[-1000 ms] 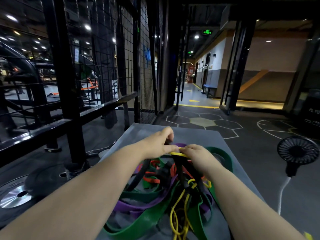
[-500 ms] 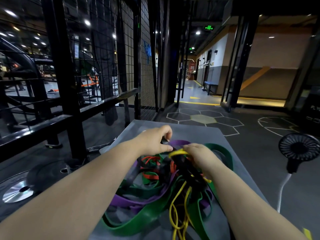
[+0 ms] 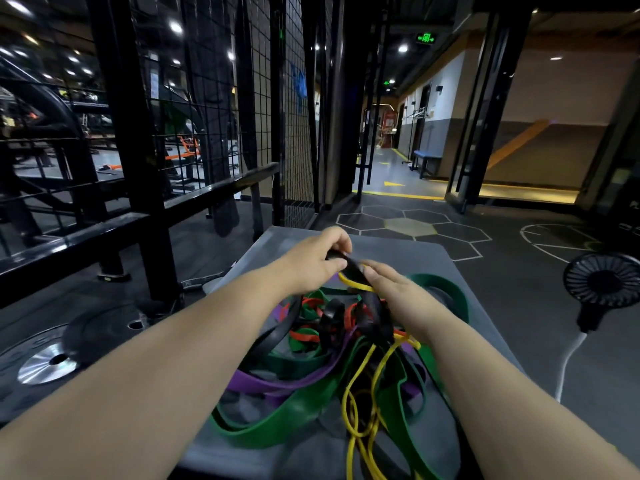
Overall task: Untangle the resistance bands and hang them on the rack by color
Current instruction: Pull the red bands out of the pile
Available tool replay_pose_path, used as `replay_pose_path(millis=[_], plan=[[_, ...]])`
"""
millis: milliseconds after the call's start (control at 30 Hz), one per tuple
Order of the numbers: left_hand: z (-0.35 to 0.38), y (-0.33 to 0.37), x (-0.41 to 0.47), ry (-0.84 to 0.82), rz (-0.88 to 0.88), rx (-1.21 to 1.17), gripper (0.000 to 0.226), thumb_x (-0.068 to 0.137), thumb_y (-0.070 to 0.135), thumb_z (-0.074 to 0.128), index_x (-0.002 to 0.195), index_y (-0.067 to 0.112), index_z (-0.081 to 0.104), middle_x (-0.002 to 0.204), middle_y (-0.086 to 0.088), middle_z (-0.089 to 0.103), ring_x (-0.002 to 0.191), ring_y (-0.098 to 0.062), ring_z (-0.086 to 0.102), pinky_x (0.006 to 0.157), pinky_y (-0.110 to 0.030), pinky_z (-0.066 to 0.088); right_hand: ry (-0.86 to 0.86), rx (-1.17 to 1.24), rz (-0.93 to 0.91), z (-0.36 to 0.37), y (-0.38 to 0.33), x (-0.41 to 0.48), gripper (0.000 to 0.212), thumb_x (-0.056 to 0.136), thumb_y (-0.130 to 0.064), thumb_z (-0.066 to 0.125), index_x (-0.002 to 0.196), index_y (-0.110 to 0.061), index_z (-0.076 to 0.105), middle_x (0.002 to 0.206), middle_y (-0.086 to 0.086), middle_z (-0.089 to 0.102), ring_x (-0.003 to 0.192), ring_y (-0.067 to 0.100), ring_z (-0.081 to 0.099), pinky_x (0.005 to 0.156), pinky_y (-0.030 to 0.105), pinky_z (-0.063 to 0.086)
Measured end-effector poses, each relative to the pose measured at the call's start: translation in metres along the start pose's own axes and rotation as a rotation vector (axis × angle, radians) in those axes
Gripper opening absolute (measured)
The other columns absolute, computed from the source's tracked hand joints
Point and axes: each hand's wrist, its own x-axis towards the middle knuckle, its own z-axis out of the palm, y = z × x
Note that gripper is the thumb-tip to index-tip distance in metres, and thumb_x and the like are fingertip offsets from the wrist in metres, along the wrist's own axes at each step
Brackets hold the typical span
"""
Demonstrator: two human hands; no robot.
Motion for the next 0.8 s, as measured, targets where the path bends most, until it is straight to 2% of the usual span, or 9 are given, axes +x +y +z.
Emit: replay_pose_path(millis=[67,133,200,300,367,433,567,733,800], plan=[[-0.001,-0.001,0.0,0.085,-0.004,-0.014,0.016,0.093,0.012,0.056,0.097,0.024,0.047,0.093,0.007,0.056,0.092,-0.019,0.054,0.086,-0.031,0.043,-0.038,0.056,0.041,-0.002,-0.004,-0.002,0.023,0.1,-0.046,0.045,0.116,-0.041,0.06,0.119,-0.008,0.064,0.109,0.01,0.06,0.093,0.033,0.047],[0.0,-0.004,-0.001,0.159,0.0,-0.05,0.015,0.093,0.012,0.056,0.098,0.023,0.047,0.091,0.011,0.055,0.091,-0.02,0.055,0.084,-0.031,0.043,-0.014,0.101,0.144,-0.004,-0.008,-0.003,0.024,0.097,-0.047,0.051,0.095,-0.029,0.067,0.093,-0.002,0.072,0.083,0.01,0.067,0.08,0.029,0.051],[0.001,-0.006,-0.003,0.219,0.014,-0.078,0.016,0.093,0.01,0.056,0.099,0.022,0.048,0.09,0.015,0.053,0.089,-0.016,0.053,0.081,-0.024,0.041,-0.014,0.143,0.262,-0.007,-0.007,-0.002,0.036,0.092,-0.049,0.058,0.088,-0.016,0.07,0.085,0.008,0.069,0.073,0.023,0.064,0.071,0.031,0.049],[0.004,-0.009,-0.005,0.222,0.015,-0.043,0.018,0.092,0.008,0.056,0.105,0.02,0.054,0.095,0.015,0.054,0.094,-0.009,0.053,0.082,-0.02,0.041,0.063,0.045,0.261,-0.01,-0.002,0.003,0.036,0.087,-0.052,0.061,0.08,-0.017,0.064,0.076,0.012,0.061,0.062,0.026,0.054,0.059,0.031,0.042],[0.004,-0.011,-0.004,0.078,-0.022,0.078,0.021,0.094,0.012,0.056,0.112,0.022,0.058,0.105,0.013,0.058,0.104,-0.009,0.055,0.091,-0.024,0.042,0.171,0.022,0.179,-0.012,-0.001,0.004,0.035,0.089,-0.046,0.061,0.075,-0.015,0.064,0.073,0.009,0.066,0.064,0.026,0.062,0.068,0.035,0.049],[0.004,-0.011,-0.004,-0.065,-0.054,0.154,0.023,0.094,0.02,0.057,0.116,0.024,0.061,0.115,0.01,0.06,0.111,-0.009,0.055,0.096,-0.026,0.042,0.214,0.037,0.096,-0.012,-0.002,0.004,0.03,0.093,-0.039,0.06,0.083,-0.013,0.069,0.081,0.008,0.072,0.076,0.026,0.069,0.078,0.036,0.052],[0.009,-0.007,-0.005,-0.15,-0.096,0.069,0.027,0.094,0.037,0.057,0.119,0.027,0.059,0.114,0.007,0.06,0.108,-0.011,0.055,0.097,-0.031,0.045,0.247,-0.064,0.015,-0.011,0.0,0.004,0.024,0.095,-0.037,0.058,0.092,-0.019,0.073,0.091,0.004,0.073,0.088,0.023,0.068,0.088,0.039,0.053],[0.018,-0.005,-0.007,-0.161,-0.082,0.045,0.039,0.092,0.039,0.06,0.127,0.026,0.048,0.129,0.005,0.054,0.117,-0.013,0.051,0.101,-0.038,0.043,0.209,-0.11,-0.069,-0.005,-0.007,0.002,0.028,0.097,-0.037,0.054,0.09,-0.015,0.07,0.079,0.011,0.069,0.076,0.026,0.064,0.073,0.037,0.05],[0.02,-0.002,-0.008,-0.176,-0.074,0.045,0.04,0.091,0.039,0.062,0.126,0.027,0.046,0.123,0.006,0.057,0.111,-0.012,0.053,0.095,-0.036,0.045,0.2,-0.121,-0.077,-0.004,-0.007,0.001,0.029,0.099,-0.037,0.052,0.089,-0.017,0.07,0.067,0.002,0.061,0.065,0.017,0.058,0.061,0.03,0.045]])
